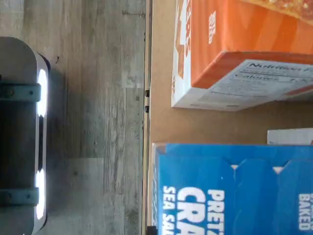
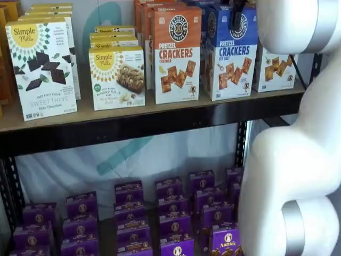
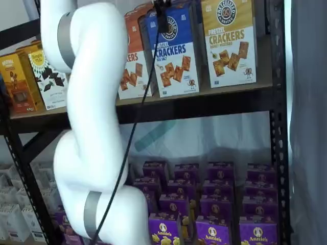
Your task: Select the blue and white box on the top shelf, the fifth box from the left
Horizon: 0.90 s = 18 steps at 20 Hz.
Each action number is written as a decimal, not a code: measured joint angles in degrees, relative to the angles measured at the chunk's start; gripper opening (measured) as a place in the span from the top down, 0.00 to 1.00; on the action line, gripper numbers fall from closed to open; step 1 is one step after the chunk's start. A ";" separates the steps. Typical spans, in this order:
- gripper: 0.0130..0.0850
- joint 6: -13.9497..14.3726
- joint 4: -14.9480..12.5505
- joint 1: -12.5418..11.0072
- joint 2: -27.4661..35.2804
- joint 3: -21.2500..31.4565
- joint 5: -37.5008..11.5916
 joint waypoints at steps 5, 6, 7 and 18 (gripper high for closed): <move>0.33 -0.04 0.40 -0.21 -0.46 0.29 0.05; 0.39 -0.08 0.33 -0.22 -0.58 0.34 0.14; 0.44 -0.12 0.26 -0.24 -0.70 0.41 0.21; 0.44 0.37 1.67 -0.35 -6.72 5.88 -0.19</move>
